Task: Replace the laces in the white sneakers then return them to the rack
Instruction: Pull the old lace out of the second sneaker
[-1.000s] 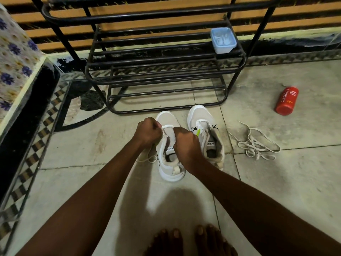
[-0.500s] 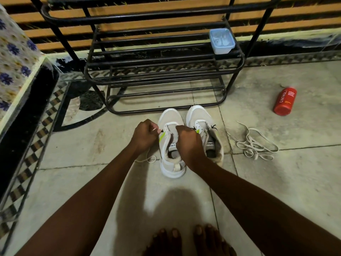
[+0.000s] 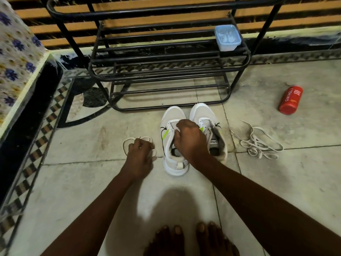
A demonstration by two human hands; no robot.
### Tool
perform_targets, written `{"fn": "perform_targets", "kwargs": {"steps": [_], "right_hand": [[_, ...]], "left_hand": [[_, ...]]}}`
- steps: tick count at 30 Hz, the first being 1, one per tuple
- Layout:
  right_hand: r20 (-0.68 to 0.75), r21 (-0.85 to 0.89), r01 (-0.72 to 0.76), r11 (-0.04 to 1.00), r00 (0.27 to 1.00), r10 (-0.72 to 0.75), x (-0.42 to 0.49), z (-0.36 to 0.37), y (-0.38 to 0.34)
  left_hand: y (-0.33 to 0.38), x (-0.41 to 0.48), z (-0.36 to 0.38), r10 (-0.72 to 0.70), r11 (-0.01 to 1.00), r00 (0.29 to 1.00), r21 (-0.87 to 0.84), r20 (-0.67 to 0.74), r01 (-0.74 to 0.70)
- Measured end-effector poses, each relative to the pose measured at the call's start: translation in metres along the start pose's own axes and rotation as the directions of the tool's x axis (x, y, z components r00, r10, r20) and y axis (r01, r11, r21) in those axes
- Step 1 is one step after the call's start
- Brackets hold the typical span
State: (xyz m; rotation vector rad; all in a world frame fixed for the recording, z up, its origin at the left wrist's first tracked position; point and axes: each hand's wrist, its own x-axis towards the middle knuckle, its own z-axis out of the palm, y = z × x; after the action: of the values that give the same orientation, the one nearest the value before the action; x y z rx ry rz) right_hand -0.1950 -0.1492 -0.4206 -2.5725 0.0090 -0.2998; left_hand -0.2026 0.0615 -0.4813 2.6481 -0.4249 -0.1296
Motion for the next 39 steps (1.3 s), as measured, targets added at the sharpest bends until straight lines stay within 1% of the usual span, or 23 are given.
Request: {"fn": "perform_targets", "kwargs": {"steps": [1,3,4,7,9,11,13,15,16,18,20,21,24,26,27,29,31,35,37,39], "right_hand": [[-0.015,0.022,0.027,0.999,1.000,-0.027,-0.001,0.000,0.001],[-0.048,0.062,0.082,0.995,0.996,-0.080,-0.001,-0.001,0.002],[-0.058,0.077,0.098,0.992,0.994,-0.094,-0.001,-0.002,0.001],[-0.074,0.168,0.142,0.976,0.989,-0.132,0.003,-0.005,-0.001],[-0.066,0.273,0.171,0.947,0.985,-0.159,0.005,-0.008,-0.004],[-0.033,0.390,0.139,0.910,0.990,-0.137,0.007,-0.010,-0.004],[0.068,0.498,0.023,0.867,0.996,-0.065,0.008,-0.017,-0.005],[0.185,0.640,-0.083,0.764,0.982,-0.048,0.007,-0.025,-0.007],[0.211,0.708,-0.114,0.696,0.976,-0.055,0.006,-0.032,-0.008],[0.210,0.794,-0.128,0.594,0.975,-0.070,0.005,-0.043,-0.005],[0.183,0.825,-0.118,0.552,0.981,-0.065,0.002,-0.055,0.002],[0.184,0.840,-0.137,0.525,0.982,-0.038,0.000,-0.060,0.006],[0.211,0.888,-0.246,0.388,0.969,0.132,-0.005,-0.076,0.027],[0.227,0.915,-0.284,0.288,0.950,0.215,-0.007,-0.090,0.044],[0.224,0.921,-0.288,0.262,0.942,0.250,-0.009,-0.097,0.055],[0.183,0.925,-0.274,0.262,0.928,0.324,-0.011,-0.108,0.074],[0.098,0.928,-0.231,0.293,0.908,0.406,-0.015,-0.120,0.092],[-0.079,0.914,-0.163,0.371,0.826,0.558,-0.022,-0.136,0.126],[-0.137,0.904,-0.162,0.395,0.767,0.627,-0.026,-0.141,0.144],[-0.194,0.883,-0.169,0.439,0.720,0.667,-0.030,-0.144,0.159]], "left_hand": [[0.000,-0.001,0.000,0.023,0.999,0.999,-0.021,-0.024,-0.024],[0.001,-0.002,-0.005,0.012,0.998,1.000,-0.065,-0.029,-0.014],[0.002,-0.002,-0.007,-0.004,0.993,1.000,-0.116,-0.025,0.001],[0.007,0.002,-0.021,-0.111,0.924,0.993,-0.371,-0.032,0.091],[0.018,0.010,-0.035,-0.152,0.875,0.987,-0.471,-0.052,0.111],[0.035,0.018,-0.051,-0.161,0.799,0.985,-0.594,-0.058,0.096],[0.059,0.025,-0.069,-0.117,0.707,0.990,-0.707,-0.081,0.026],[0.083,0.032,-0.084,-0.062,0.634,0.991,-0.772,-0.117,-0.051],[0.097,0.035,-0.091,-0.046,0.592,0.992,-0.803,-0.120,-0.070],[0.119,0.044,-0.100,-0.045,0.487,0.995,-0.872,-0.085,-0.053],[0.143,0.055,-0.107,-0.071,0.389,0.997,-0.921,-0.039,-0.008],[0.154,0.061,-0.108,-0.091,0.349,0.996,-0.937,-0.025,0.008],[0.187,0.082,-0.108,-0.153,0.273,0.988,-0.962,-0.019,0.024],[0.206,0.097,-0.101,-0.185,0.205,0.982,-0.976,0.032,0.070],[0.218,0.104,-0.094,-0.202,0.164,0.976,-0.980,0.078,0.113],[0.236,0.115,-0.079,-0.243,0.088,0.955,-0.977,0.168,0.194],[0.259,0.124,-0.063,-0.249,0.011,0.936,-0.966,0.247,0.258],[0.301,0.134,-0.033,-0.196,-0.139,0.912,-0.931,0.360,0.337],[0.316,0.139,-0.017,-0.151,-0.163,0.904,-0.912,0.401,0.377],[0.325,0.141,-0.003,-0.107,-0.150,0.895,-0.897,0.432,0.415]]}}
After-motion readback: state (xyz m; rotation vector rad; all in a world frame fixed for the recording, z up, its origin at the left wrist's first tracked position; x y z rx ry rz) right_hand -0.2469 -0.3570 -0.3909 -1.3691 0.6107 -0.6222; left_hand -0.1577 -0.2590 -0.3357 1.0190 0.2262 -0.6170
